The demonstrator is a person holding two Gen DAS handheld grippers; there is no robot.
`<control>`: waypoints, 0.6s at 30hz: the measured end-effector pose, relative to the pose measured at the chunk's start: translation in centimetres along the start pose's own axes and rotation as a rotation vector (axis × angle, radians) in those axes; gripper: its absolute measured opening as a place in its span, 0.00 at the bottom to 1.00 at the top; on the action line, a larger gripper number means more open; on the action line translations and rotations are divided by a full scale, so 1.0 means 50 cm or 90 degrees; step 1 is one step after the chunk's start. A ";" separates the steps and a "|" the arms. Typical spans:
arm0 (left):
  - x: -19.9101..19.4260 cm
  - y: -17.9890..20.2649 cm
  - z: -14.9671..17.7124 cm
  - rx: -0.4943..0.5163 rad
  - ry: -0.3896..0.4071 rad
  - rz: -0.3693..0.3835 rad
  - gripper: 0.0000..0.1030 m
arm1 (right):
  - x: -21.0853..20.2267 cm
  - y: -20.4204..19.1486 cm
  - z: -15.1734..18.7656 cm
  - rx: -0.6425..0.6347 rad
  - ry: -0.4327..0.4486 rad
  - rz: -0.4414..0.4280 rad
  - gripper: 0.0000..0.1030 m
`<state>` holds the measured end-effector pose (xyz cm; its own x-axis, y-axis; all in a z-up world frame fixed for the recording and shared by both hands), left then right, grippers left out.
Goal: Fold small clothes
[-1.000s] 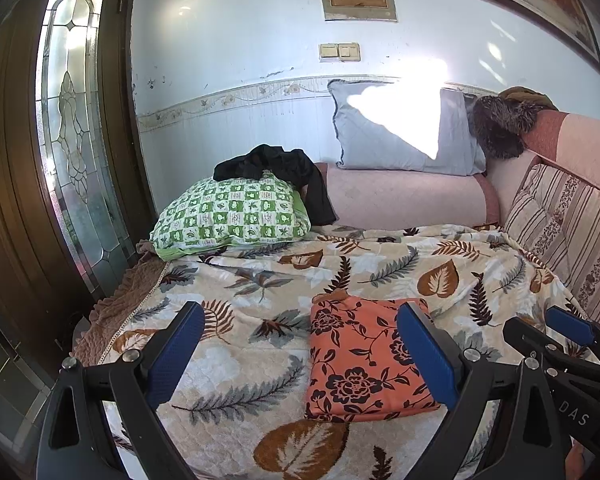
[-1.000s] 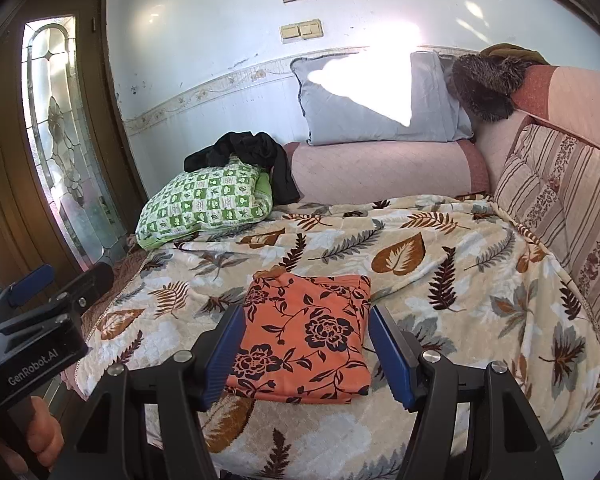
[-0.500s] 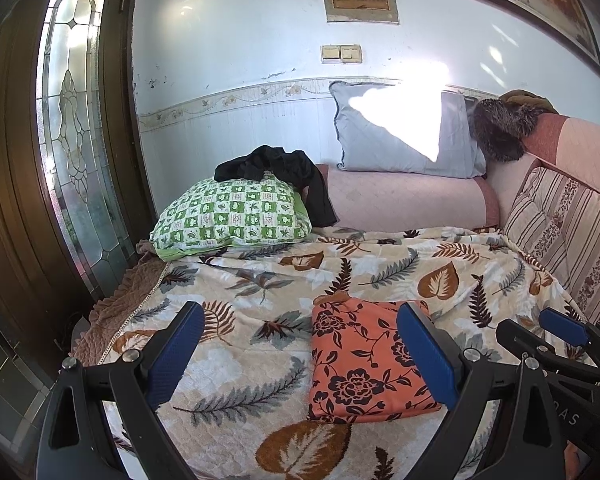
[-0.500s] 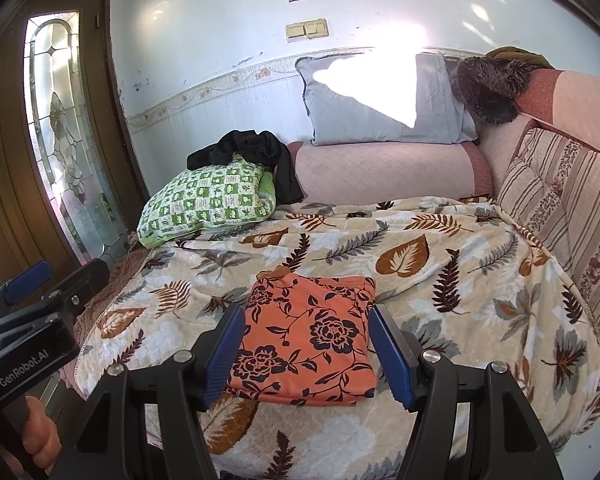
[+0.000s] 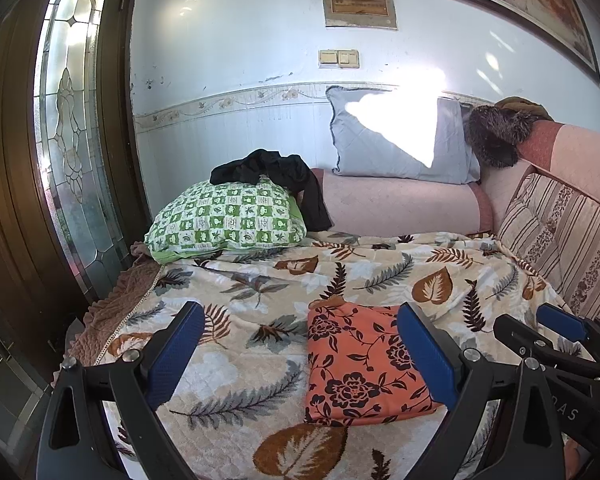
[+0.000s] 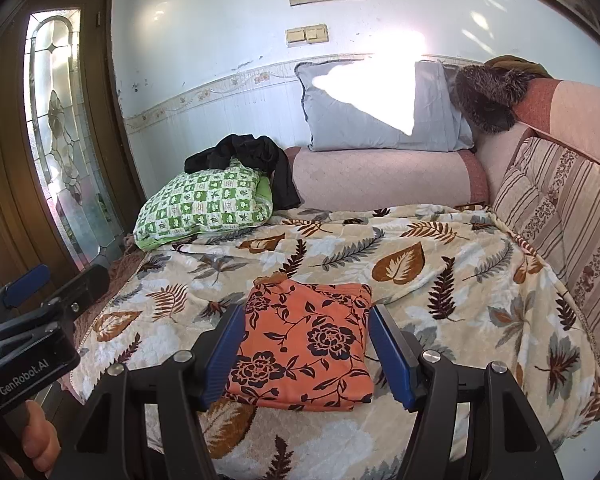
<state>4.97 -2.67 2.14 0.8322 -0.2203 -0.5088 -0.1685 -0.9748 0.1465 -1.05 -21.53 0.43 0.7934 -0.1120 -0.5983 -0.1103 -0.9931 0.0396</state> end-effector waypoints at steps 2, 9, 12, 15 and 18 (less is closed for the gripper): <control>-0.001 -0.002 0.000 -0.002 0.000 0.002 0.94 | -0.003 -0.002 -0.001 -0.002 0.001 0.002 0.66; -0.002 -0.006 -0.002 -0.007 0.000 0.000 0.94 | -0.001 -0.007 0.000 -0.009 -0.003 -0.001 0.66; -0.001 -0.006 -0.001 -0.007 -0.001 0.001 0.94 | 0.005 -0.008 0.002 -0.010 -0.007 -0.004 0.66; 0.001 -0.007 0.000 -0.006 -0.002 0.000 0.94 | 0.016 -0.004 0.005 -0.008 -0.014 -0.008 0.66; 0.004 -0.007 0.003 -0.007 -0.003 0.000 0.94 | 0.023 -0.003 0.007 -0.008 -0.019 -0.010 0.66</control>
<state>5.12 -2.39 1.86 0.8293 -0.2207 -0.5134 -0.1630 -0.9743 0.1554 -0.32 -21.51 -0.53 0.7768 -0.0954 -0.6224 -0.0905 -0.9951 0.0397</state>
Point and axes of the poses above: each gripper's, at about its wrist camera, not at the fingertips, and x roughly the way its jaws point, y to its right, z to its underside, the point moved 2 cm from there along x, roughly the way its jaws point, and after that the axes turned 11 degrees about -x, right-handed, at the moved point
